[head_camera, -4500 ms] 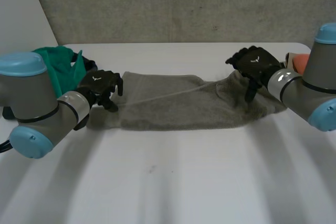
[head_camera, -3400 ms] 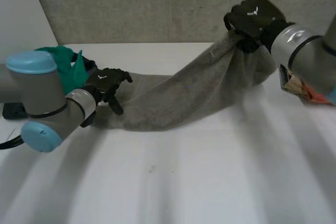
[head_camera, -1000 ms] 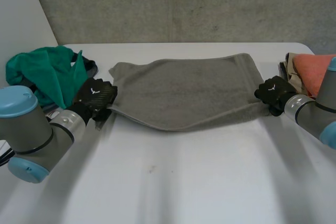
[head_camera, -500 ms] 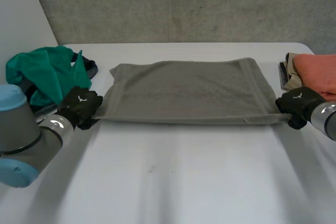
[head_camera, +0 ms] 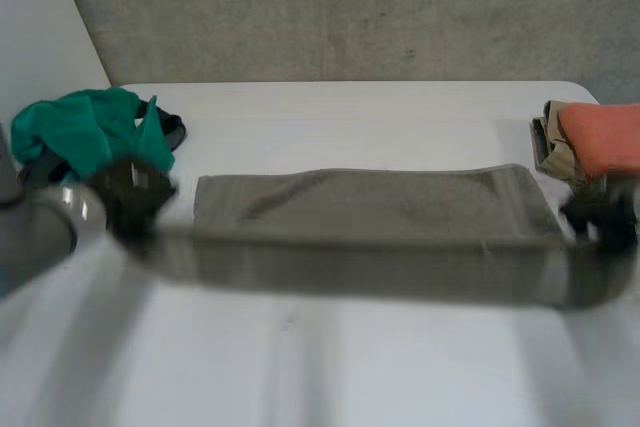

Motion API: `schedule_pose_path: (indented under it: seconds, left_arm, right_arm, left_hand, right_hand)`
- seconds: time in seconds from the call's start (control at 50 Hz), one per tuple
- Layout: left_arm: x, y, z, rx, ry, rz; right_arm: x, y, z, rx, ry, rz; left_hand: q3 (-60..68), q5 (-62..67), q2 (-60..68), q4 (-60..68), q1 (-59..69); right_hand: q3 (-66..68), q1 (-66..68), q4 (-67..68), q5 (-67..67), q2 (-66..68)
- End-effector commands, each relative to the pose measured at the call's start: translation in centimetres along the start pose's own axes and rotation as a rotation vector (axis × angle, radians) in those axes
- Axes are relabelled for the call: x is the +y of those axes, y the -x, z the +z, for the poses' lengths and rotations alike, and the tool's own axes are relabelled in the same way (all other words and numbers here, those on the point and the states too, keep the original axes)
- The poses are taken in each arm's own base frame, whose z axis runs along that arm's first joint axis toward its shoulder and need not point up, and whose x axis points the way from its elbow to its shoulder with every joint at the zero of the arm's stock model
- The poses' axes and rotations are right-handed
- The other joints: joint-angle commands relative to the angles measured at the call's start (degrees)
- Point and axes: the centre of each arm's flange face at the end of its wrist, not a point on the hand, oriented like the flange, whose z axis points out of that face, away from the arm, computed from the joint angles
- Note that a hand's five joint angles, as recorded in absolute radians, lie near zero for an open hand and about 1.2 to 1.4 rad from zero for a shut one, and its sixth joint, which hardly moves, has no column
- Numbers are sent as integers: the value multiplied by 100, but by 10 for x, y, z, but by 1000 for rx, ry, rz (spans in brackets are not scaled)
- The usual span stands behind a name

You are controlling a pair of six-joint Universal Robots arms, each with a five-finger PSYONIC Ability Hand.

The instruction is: Fold the laundry.

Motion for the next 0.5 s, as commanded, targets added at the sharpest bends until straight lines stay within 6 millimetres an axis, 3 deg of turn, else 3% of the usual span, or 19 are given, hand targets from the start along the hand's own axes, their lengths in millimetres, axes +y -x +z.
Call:
schedule_pose_path:
  seconds: [0.02, 0.06, 0.1, 0.18, 0.36, 0.5]
  left_arm:
    - [-102, 116, 23, -489, -531, -153]
    - [-128, 147, 14, -609, -716, -218]
    - [-140, 161, 9, -670, -807, -246]
    - [-141, 172, 10, -714, -828, -281]
    - [-106, 155, 34, -649, -732, -346]
    - [-56, 100, 62, -496, -579, -405]
  right_arm:
    - [-98, -91, -23, 474, -570, 241]
    - [-120, -115, -43, 594, -778, 310]
    - [-131, -127, -52, 654, -900, 341]
    - [-141, -140, -56, 771, -1059, 331]
    - [-136, -95, -22, 580, -926, 311]
    - [-114, -45, 20, 399, -782, 294]
  left_hand:
    - [1183, 1397, 1140, 1150, 1260]
    - [1183, 1397, 1140, 1150, 1260]
    - [1183, 1397, 1140, 1150, 1260]
    - [1183, 1397, 1140, 1150, 1260]
    - [1183, 1397, 1140, 1150, 1260]
    - [1183, 1397, 1140, 1150, 1260]
  right_hand:
    - [1197, 1482, 1139, 1324, 1243]
    - [1197, 1482, 1139, 1324, 1243]
    - [1197, 1482, 1139, 1324, 1243]
    - [1197, 1482, 1139, 1324, 1243]
    - [1197, 1482, 1139, 1324, 1243]
    - [1197, 1482, 1139, 1324, 1243]
